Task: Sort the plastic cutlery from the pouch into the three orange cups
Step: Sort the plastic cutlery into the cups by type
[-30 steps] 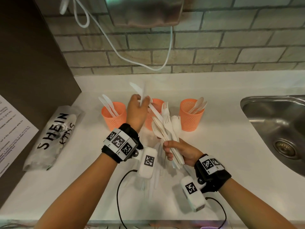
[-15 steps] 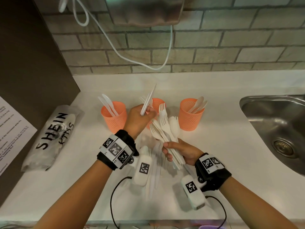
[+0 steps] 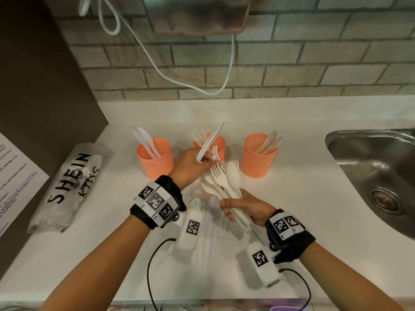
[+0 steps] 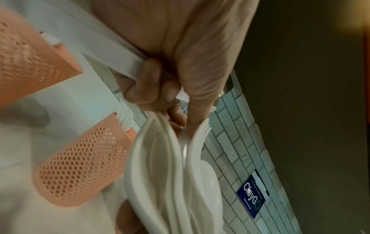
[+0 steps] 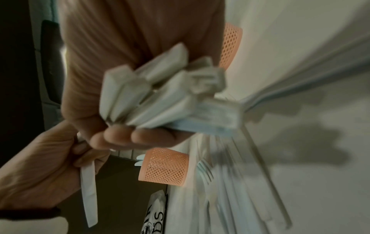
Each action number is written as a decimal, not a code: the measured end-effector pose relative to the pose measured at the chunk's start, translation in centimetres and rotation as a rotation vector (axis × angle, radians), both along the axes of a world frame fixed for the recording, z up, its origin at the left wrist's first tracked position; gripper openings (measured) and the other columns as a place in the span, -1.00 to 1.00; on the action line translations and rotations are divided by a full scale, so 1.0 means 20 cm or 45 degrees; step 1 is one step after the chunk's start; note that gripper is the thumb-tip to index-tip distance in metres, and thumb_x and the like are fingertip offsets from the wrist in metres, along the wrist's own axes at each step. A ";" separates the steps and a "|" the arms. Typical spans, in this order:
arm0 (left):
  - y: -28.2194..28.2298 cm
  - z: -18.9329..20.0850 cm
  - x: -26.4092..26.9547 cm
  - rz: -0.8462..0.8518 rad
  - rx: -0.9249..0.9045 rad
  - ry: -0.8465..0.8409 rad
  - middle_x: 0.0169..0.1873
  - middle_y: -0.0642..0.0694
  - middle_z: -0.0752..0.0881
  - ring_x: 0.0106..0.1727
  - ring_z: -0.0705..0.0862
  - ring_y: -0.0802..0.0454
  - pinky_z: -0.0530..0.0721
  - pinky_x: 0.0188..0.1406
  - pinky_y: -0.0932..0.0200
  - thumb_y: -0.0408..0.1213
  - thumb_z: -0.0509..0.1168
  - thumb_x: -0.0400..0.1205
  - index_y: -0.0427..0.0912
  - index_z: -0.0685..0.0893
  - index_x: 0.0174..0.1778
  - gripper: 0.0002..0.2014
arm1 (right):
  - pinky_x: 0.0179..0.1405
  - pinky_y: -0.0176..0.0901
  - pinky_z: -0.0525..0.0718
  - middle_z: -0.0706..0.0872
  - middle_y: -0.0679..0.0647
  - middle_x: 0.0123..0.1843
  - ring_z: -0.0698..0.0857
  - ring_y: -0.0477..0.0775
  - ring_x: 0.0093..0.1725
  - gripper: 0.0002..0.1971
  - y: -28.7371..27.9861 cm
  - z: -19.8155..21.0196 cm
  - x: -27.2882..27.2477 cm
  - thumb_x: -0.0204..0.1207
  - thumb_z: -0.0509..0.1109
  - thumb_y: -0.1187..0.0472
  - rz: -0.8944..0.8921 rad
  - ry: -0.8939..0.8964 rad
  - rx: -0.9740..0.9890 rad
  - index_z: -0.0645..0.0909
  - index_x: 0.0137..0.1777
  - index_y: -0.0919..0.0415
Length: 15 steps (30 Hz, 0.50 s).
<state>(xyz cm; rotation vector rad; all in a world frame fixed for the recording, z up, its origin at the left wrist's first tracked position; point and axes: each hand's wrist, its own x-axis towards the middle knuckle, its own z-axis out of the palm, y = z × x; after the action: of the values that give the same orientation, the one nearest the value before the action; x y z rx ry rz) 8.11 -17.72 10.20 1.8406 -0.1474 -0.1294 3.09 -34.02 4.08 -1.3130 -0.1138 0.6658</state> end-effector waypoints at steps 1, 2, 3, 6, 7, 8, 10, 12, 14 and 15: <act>0.01 0.01 0.01 -0.007 0.000 -0.005 -0.28 -0.12 0.61 -0.25 0.59 0.11 0.56 -0.34 0.58 -0.46 0.41 0.50 -0.30 0.58 -0.21 -0.89 | -0.61 -0.30 0.50 0.59 0.02 -0.53 0.49 -0.08 -0.61 -0.93 0.00 0.00 0.00 0.35 0.40 0.31 -0.010 0.004 -0.001 0.54 -0.26 0.24; 0.01 0.02 0.01 0.000 -0.010 -0.011 -0.29 -0.11 0.61 -0.26 0.59 0.13 0.55 -0.35 0.59 -0.45 0.41 0.51 -0.30 0.58 -0.21 -0.89 | -0.61 -0.31 0.49 0.58 0.01 -0.54 0.49 -0.09 -0.62 -0.93 0.00 0.00 0.00 0.35 0.40 0.30 -0.014 0.011 -0.002 0.54 -0.26 0.23; 0.02 0.03 0.02 0.009 -0.027 -0.013 -0.31 -0.10 0.60 -0.31 0.59 0.18 0.53 -0.37 0.59 -0.44 0.40 0.51 -0.31 0.58 -0.20 -0.90 | -0.61 -0.32 0.48 0.57 0.00 -0.54 0.48 -0.10 -0.62 -0.92 -0.01 0.01 0.00 0.35 0.40 0.29 -0.013 0.018 -0.006 0.54 -0.25 0.23; 0.04 0.06 0.03 -0.004 -0.042 -0.030 -0.39 -0.08 0.56 -0.54 0.54 0.37 0.41 -0.54 0.60 -0.41 0.34 0.57 -0.37 0.59 -0.16 -0.91 | -0.63 -0.34 0.47 0.54 -0.03 -0.56 0.46 -0.13 -0.63 -0.92 -0.02 0.01 0.00 0.36 0.39 0.26 0.003 0.022 -0.029 0.53 -0.21 0.21; 0.04 0.07 0.03 -0.024 -0.028 -0.030 -0.41 -0.07 0.55 -0.59 0.51 0.38 0.38 -0.58 0.60 -0.39 0.32 0.59 -0.37 0.58 -0.14 -0.90 | -0.63 -0.35 0.47 0.53 -0.03 -0.56 0.45 -0.13 -0.64 -0.92 -0.03 0.02 0.00 0.36 0.38 0.25 0.008 0.022 -0.036 0.53 -0.21 0.21; 0.04 0.07 0.03 -0.043 -0.010 -0.030 -0.40 -0.07 0.54 -0.59 0.51 0.38 0.36 -0.59 0.59 -0.38 0.31 0.60 -0.37 0.58 -0.14 -0.90 | -0.63 -0.35 0.46 0.53 -0.04 -0.57 0.45 -0.13 -0.64 -0.92 -0.03 0.02 0.00 0.36 0.38 0.25 0.011 0.025 -0.043 0.53 -0.21 0.21; 0.03 0.06 0.02 -0.054 0.016 -0.030 -0.37 -0.10 0.57 -0.52 0.55 0.37 0.41 -0.52 0.58 -0.38 0.32 0.60 -0.35 0.56 -0.15 -0.89 | -0.64 -0.36 0.46 0.53 -0.05 -0.58 0.45 -0.13 -0.64 -0.89 -0.03 0.02 -0.01 0.35 0.39 0.24 0.014 0.036 -0.058 0.53 -0.18 0.21; 0.01 0.04 0.02 -0.051 -0.001 -0.028 -0.27 -0.20 0.61 -0.31 0.60 0.20 0.53 -0.32 0.48 -0.40 0.37 0.55 -0.34 0.56 -0.17 -0.88 | -0.65 -0.36 0.46 0.53 -0.05 -0.59 0.45 -0.13 -0.65 -0.86 -0.01 0.02 -0.01 0.34 0.40 0.21 0.003 0.056 -0.050 0.57 -0.12 0.20; 0.00 0.04 0.01 -0.070 0.009 -0.037 -0.22 -0.26 0.59 -0.19 0.59 0.00 0.58 -0.14 0.26 -0.41 0.40 0.53 -0.44 0.59 -0.19 -0.85 | -0.64 -0.35 0.46 0.52 -0.05 -0.59 0.45 -0.13 -0.64 -0.79 0.00 0.01 -0.02 0.35 0.39 0.17 -0.023 0.072 -0.028 0.63 -0.02 0.16; 0.00 0.05 0.01 -0.091 0.020 -0.042 -0.23 -0.27 0.59 -0.17 0.57 -0.06 0.57 -0.10 0.17 -0.41 0.41 0.52 -0.52 0.60 -0.19 -0.80 | -0.63 -0.35 0.47 0.52 -0.06 -0.59 0.45 -0.13 -0.64 -0.77 0.00 0.01 -0.02 0.35 0.38 0.16 -0.034 0.079 -0.022 0.64 0.01 0.15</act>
<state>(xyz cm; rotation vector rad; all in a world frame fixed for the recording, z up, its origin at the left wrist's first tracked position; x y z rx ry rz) 8.33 -17.80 11.19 1.8541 -0.2360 -0.1508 2.68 -34.03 4.37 -1.3071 -0.0403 0.6853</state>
